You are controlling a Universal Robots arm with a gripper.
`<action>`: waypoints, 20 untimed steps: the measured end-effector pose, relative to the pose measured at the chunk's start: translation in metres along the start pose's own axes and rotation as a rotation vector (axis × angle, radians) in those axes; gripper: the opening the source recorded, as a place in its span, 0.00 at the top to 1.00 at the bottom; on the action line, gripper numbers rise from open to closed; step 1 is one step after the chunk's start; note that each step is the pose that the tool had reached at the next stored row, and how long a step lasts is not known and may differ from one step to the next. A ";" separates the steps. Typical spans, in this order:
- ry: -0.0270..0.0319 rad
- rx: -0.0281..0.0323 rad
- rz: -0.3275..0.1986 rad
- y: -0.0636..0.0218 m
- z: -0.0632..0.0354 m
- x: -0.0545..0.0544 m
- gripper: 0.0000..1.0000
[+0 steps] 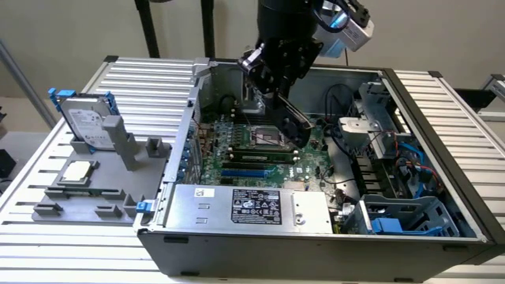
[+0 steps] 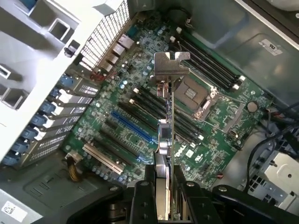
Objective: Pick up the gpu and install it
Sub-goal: 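Insert the gpu into the slot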
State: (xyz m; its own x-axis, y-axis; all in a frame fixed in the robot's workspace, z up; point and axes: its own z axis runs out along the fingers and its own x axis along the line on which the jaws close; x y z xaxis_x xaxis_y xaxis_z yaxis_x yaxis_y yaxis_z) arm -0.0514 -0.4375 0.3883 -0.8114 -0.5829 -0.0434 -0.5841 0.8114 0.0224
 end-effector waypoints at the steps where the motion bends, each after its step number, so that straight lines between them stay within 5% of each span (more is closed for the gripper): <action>1: -0.0014 0.0005 -0.018 0.0000 0.0006 0.000 1.00; 13: -0.0179 0.0064 -0.237 -0.0002 0.0072 0.000 1.00; 20: -0.0182 0.0011 -0.365 -0.0002 0.0127 0.001 1.00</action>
State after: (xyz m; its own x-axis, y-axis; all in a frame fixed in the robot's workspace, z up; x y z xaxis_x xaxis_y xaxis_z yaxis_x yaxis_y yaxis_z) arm -0.0515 -0.4375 0.3757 -0.5490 -0.8332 -0.0661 -0.8350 0.5502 0.0011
